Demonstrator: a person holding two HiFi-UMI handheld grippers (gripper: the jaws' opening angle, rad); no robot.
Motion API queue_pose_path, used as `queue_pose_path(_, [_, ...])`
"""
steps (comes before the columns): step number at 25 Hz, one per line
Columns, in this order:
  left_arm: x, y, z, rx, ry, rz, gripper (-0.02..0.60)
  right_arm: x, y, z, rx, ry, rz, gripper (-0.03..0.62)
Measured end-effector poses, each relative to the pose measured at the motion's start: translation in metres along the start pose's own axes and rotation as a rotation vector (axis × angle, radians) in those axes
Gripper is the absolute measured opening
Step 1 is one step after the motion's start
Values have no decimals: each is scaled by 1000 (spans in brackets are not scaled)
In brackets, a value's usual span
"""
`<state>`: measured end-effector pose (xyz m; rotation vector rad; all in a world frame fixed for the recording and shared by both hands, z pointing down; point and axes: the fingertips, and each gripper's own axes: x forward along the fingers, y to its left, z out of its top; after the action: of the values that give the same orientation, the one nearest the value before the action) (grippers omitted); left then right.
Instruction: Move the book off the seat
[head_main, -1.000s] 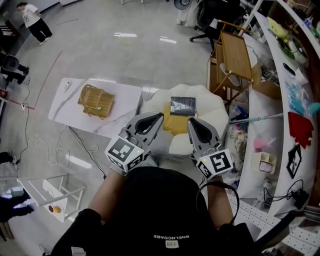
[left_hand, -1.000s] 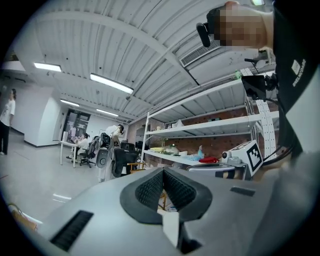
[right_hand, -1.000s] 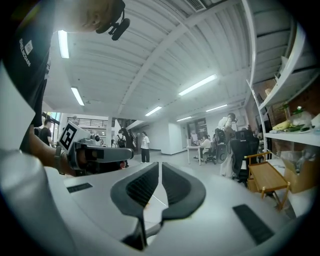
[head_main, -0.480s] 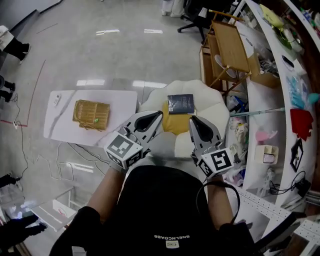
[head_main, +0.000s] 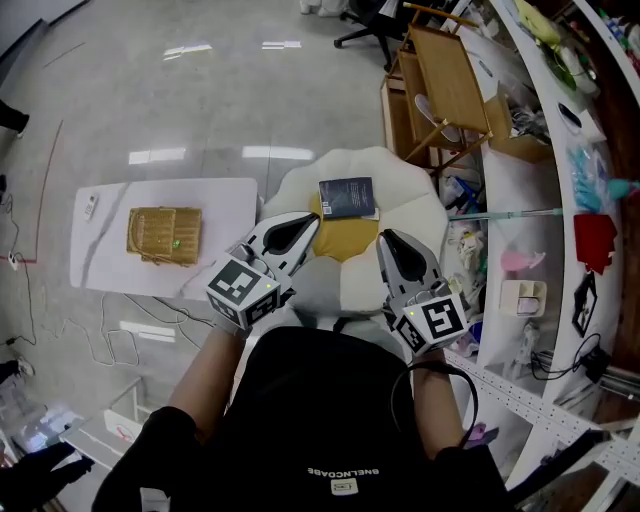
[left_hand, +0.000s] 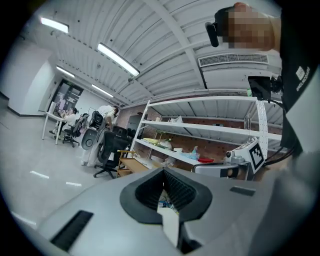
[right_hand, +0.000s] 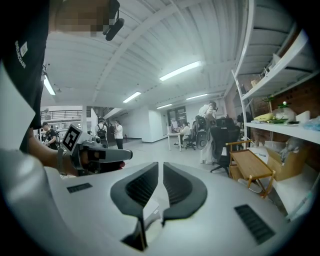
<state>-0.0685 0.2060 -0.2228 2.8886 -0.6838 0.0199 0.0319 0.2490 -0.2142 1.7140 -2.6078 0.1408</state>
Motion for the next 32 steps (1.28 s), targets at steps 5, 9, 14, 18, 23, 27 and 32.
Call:
queue_pose_path(5, [23,6,-12,-1,32,-6,3,6,-20,-7,6,18,5,17])
queue_pose_path(9, [43,8,-13,-9,34,8,3,12,-41,-8,19,25,25,18])
queue_pose_path(14, [64,11,-15,-12,44,39,5,18,-67,-10,23,42,50,20])
queue_pose_path(18, [76,16,-21,-29,59,59,5,26,-82,-19,36,67,68,21])
queue_pose_path(23, [89,26,-45,-71,113,82,5,36,-101,-39,58,116,88,29])
queue_pose_path(27, [97,34,-73,-108,158,103,5,43,-115,-65,80,162,102,38])
queue_pose_path(32, [114,43,-113,-176,210,138,5,47,-136,-107,134,230,112,66])
